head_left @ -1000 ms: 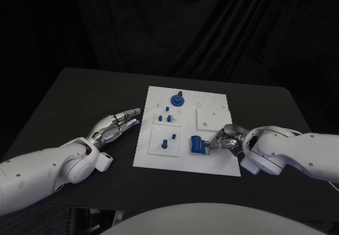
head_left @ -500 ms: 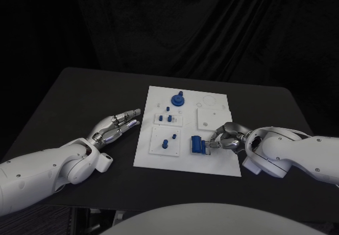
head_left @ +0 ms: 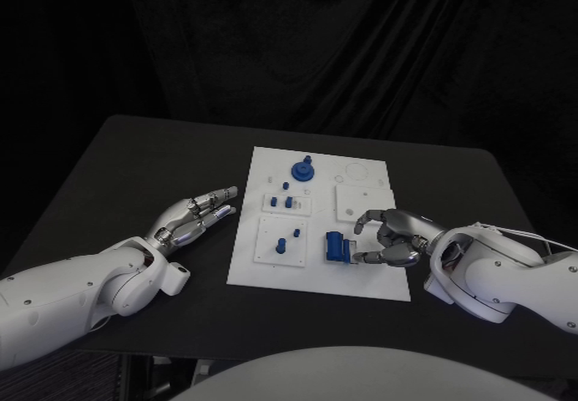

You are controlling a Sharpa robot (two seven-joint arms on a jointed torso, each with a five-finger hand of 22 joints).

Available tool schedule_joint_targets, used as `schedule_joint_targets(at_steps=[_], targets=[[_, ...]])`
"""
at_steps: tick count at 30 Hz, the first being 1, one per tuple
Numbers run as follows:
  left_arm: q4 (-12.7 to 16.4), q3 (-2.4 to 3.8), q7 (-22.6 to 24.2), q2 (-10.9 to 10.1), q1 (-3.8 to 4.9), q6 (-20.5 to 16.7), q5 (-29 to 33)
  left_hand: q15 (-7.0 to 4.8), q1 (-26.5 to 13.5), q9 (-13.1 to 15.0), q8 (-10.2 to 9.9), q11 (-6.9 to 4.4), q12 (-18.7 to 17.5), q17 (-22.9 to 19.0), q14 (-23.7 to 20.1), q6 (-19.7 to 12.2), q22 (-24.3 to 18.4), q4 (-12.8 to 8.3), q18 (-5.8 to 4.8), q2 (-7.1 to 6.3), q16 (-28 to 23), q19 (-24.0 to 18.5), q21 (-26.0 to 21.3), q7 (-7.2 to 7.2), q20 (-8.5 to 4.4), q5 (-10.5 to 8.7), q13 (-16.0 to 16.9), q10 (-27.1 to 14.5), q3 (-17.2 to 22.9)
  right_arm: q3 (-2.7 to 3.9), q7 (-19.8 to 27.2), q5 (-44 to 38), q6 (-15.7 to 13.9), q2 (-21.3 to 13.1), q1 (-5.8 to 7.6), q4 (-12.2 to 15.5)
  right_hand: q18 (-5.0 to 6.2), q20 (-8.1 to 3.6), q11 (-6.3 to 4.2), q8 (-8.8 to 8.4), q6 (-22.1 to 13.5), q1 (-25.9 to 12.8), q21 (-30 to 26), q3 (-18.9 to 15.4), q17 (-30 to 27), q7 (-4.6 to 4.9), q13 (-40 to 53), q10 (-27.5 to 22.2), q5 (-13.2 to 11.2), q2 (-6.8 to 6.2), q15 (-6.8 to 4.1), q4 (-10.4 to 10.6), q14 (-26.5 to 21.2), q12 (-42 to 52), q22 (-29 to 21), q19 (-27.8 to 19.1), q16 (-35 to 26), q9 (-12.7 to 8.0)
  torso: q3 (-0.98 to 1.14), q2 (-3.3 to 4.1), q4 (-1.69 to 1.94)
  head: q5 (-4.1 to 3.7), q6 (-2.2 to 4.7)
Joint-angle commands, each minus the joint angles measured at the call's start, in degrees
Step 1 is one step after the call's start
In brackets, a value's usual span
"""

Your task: Assemble the parts on the task board

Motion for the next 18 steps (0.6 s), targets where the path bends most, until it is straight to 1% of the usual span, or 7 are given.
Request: schedule_joint_targets(at_steps=[1, 2, 3, 5, 6, 12, 18], targets=[[0.09, 0.02, 2.45, 0.04, -0.20, 0.43, 0.17, 0.04, 0.66, 0.03, 0.08, 0.40, 0.36, 0.08, 0.24, -0.10, 0.07, -0.01, 0.59, 0.03, 0.26, 0.36, 0.22, 0.15, -0.05, -0.07, 0.08, -0.01, 0.44, 0.01, -0.04, -11.74, -0.05, -0.12, -0.55, 0.39, 0.70, 0.50, 0.62, 0.54, -3.48, 1.22, -0.64, -0.30, 10.17, 0.47, 15.05, 5.99, 0.31, -0.77, 0.56, 1.22, 4.73, 0.15, 11.68, 0.73, -0.26, -0.85, -0.05, -0.01, 0.02, -0.11, -0.01], [0.09, 0.02, 2.46, 0.03, -0.23, 0.41, 0.17, 0.04, 0.66, 0.03, 0.08, 0.40, 0.36, 0.08, 0.24, -0.10, 0.07, -0.01, 0.59, 0.03, 0.26, 0.36, 0.22, 0.15, -0.05, -0.07, 0.08, -0.01, 0.44, 0.01, -0.41, -13.04, 0.00, -0.09, -0.77, 0.39, 0.72, 0.64, 0.73, 0.61, -4.45, 1.84, -0.69, -0.46, 10.06, 0.59, 15.05, 5.99, 0.39, -1.28, 0.68, 2.18, 4.69, 0.15, 11.67, 0.70, -0.30, -1.62, -0.04, -0.01, 0.01, -0.08, -0.01], [0.10, 0.02, 2.48, 0.01, -0.24, 0.39, 0.17, 0.04, 0.66, 0.03, 0.08, 0.40, 0.36, 0.08, 0.24, -0.10, 0.07, -0.01, 0.59, 0.03, 0.26, 0.36, 0.22, 0.15, -0.05, -0.07, 0.08, -0.01, 0.44, 0.01, -1.28, -15.44, 0.03, 0.01, -1.22, 0.32, 0.80, 0.82, 0.98, 0.53, -5.75, 3.21, -1.02, -0.92, 9.82, 0.80, 15.05, 5.99, 0.62, -2.37, 0.90, 4.71, 4.61, 0.15, 11.57, 0.52, -0.38, -3.47, -0.04, -0.01, 0.01, -0.11, -0.01], [0.15, 0.02, 2.50, -0.07, -0.26, 0.34, 0.17, 0.04, 0.66, 0.03, 0.08, 0.40, 0.36, 0.08, 0.24, -0.10, 0.07, -0.01, 0.59, 0.03, 0.26, 0.36, 0.22, 0.15, -0.05, -0.07, 0.08, -0.01, 0.44, 0.01, -2.35, -17.52, -0.13, 0.17, -1.62, 0.18, 0.83, 0.95, 1.01, 0.52, -6.33, 4.09, -1.16, -1.50, 9.66, 0.92, 15.05, 5.99, 0.76, -3.24, 0.95, 6.97, 4.56, 0.15, 11.53, 0.45, -0.44, -4.82, -0.07, -0.06, -0.02, 0.07, -0.01], [0.18, 0.02, 2.52, -0.14, -0.27, 0.31, 0.17, 0.03, 0.68, 0.04, 0.09, 0.42, 0.39, 0.08, 0.26, -0.07, 0.11, -0.01, 0.59, 0.03, 0.27, 0.38, 0.23, 0.15, -0.05, -0.07, 0.09, 0.02, 0.44, 0.00, -2.95, -18.43, -0.32, 0.26, -1.81, 0.09, 0.90, 1.00, 1.12, 0.45, -6.72, 4.90, -1.45, -2.05, 9.41, 1.02, 15.05, 5.99, 1.04, -4.00, 1.07, 9.10, 4.49, 0.15, 11.44, 0.31, -0.53, -5.86, -0.07, -0.06, -0.02, 0.16, -0.01], [0.38, 0.02, 2.55, -0.60, -0.34, 0.21, 0.17, 0.03, 0.70, 0.05, 0.10, 0.44, 0.45, 0.09, 0.27, 0.00, 0.09, -0.01, 0.59, 0.02, 0.27, 0.38, 0.24, 0.14, -0.05, -0.08, 0.10, 0.06, 0.45, 0.00, -6.39, -23.22, -2.37, 0.77, -2.81, -0.46, 0.86, 1.09, 1.23, 0.85, -6.59, 4.13, -1.30, -3.22, 9.56, 1.18, 15.05, 5.99, 1.07, -4.92, 1.11, 9.29, 4.55, 0.15, 11.49, 0.43, -0.48, -6.95, -0.05, -0.08, -0.16, 0.60, -0.01], [0.48, 0.02, 2.53, -0.72, -0.38, 0.12, 0.17, 0.02, 0.73, 0.05, 0.10, 0.54, 0.52, 0.09, 0.29, 0.00, 0.12, 0.00, 0.59, 0.00, 0.28, 0.40, 0.26, 0.09, -0.05, -0.07, 0.11, 0.13, 0.46, 0.00, -7.94, -25.67, -4.44, 1.44, -3.52, -0.91, 0.83, 1.13, 1.31, 1.16, -6.39, 3.85, -1.17, -3.22, 9.55, 1.29, 15.05, 5.99, 1.11, -4.64, 1.15, 9.27, 4.57, 0.15, 11.53, 0.53, -0.48, -7.33, -0.01, -0.08, 0.12, -0.14, -0.01]])
